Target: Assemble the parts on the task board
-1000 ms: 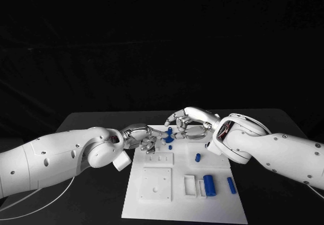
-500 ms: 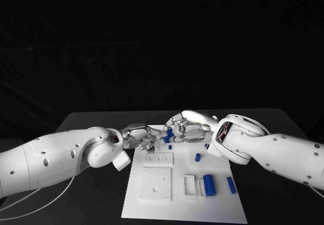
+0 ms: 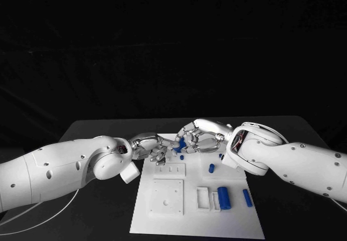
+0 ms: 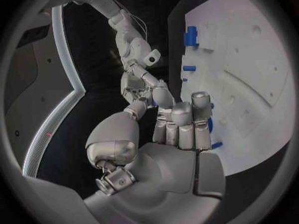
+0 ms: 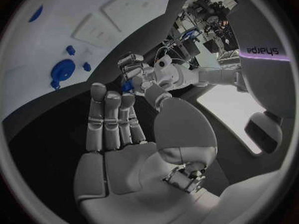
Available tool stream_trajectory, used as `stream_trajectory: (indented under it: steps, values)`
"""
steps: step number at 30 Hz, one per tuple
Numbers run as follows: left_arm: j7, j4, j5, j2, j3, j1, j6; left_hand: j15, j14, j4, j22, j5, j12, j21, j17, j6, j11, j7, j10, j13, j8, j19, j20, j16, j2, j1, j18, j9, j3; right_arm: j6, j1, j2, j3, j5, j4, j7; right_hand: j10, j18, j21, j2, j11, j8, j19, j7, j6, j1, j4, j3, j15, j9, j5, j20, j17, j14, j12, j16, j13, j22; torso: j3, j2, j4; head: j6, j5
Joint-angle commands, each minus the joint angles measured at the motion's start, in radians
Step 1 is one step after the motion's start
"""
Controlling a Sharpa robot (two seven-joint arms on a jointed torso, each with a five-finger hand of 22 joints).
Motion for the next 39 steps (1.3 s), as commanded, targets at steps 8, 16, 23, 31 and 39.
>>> stream_trajectory:
  steps: [8,16,23,31,39]
  values:
    - [0.013,0.005,-0.020,0.002,0.001,0.001,0.034,-0.042,-0.030,-0.026,0.001,0.006,-0.004,-0.004,-0.002,0.005,-0.011,0.002,0.002,-0.002,-0.002,-0.007,-0.122,-0.005,0.000,0.014,-0.011,0.002,0.037,0.027,-0.001,0.005,-0.002,-0.009,-0.004,-0.003,0.001,0.016,0.008,0.014,-0.003,0.001,0.001,0.023,0.041,-0.042,0.005,-0.009,-0.002,-0.001,-0.003,-0.001,-0.007,-0.007,0.003,0.012,0.002,0.001,0.0003,0.000,0.0000,-0.004,-0.001]
    - [0.019,0.006,-0.020,0.002,0.001,0.001,0.040,-0.042,-0.030,-0.026,0.001,0.007,-0.004,-0.004,-0.002,0.006,-0.011,0.002,0.002,-0.002,-0.002,-0.008,-0.121,-0.005,0.000,0.014,-0.011,0.003,0.038,0.041,-0.001,0.006,-0.004,-0.012,-0.005,-0.005,0.003,0.016,0.009,0.025,-0.009,0.009,0.004,0.016,0.059,-0.056,0.006,-0.005,-0.006,0.001,-0.005,-0.003,-0.012,-0.007,0.003,0.017,0.003,0.001,0.0000,0.000,-0.0004,-0.004,0.001]
    - [0.023,0.003,-0.012,0.001,0.001,0.001,0.024,-0.041,-0.031,-0.025,0.001,0.006,-0.005,-0.005,-0.002,0.006,-0.011,0.003,0.001,-0.003,-0.002,-0.008,-0.121,-0.006,-0.001,0.013,-0.012,0.004,0.038,0.045,-0.001,0.006,-0.005,-0.023,-0.005,-0.005,0.006,0.016,0.010,0.031,-0.022,0.026,0.007,0.002,0.098,-0.072,0.005,0.002,-0.012,0.007,-0.006,-0.005,-0.019,-0.008,0.001,0.023,0.004,0.000,-0.0002,0.000,0.0001,-0.005,0.001]
    - [0.030,-0.001,0.004,-0.001,0.001,0.001,-0.028,-0.040,-0.033,-0.023,0.001,0.008,-0.007,-0.006,-0.003,0.005,-0.010,0.003,-0.001,-0.004,-0.003,-0.009,-0.121,-0.008,-0.001,0.010,-0.013,0.005,0.039,0.050,-0.002,0.001,-0.005,-0.033,0.000,-0.005,0.016,0.016,0.017,0.034,-0.034,0.039,0.016,-0.011,0.130,-0.084,0.005,0.003,-0.018,0.011,-0.008,-0.010,-0.022,-0.003,0.004,0.036,0.008,0.003,0.0002,0.000,0.0007,-0.008,0.002]
    - [0.037,-0.004,0.017,-0.002,0.001,0.001,-0.057,-0.038,-0.039,-0.023,0.001,0.019,-0.016,-0.007,-0.008,0.002,-0.008,0.006,-0.008,-0.010,-0.008,-0.012,-0.121,-0.017,-0.001,0.007,-0.014,0.007,0.045,0.054,-0.003,0.003,-0.005,-0.037,0.003,-0.007,0.024,0.016,0.024,0.033,-0.040,0.044,0.024,-0.017,0.144,-0.091,0.004,-0.001,-0.022,0.013,-0.007,-0.016,-0.022,0.002,0.008,0.047,0.012,0.006,0.0000,0.000,0.0001,-0.008,0.003]
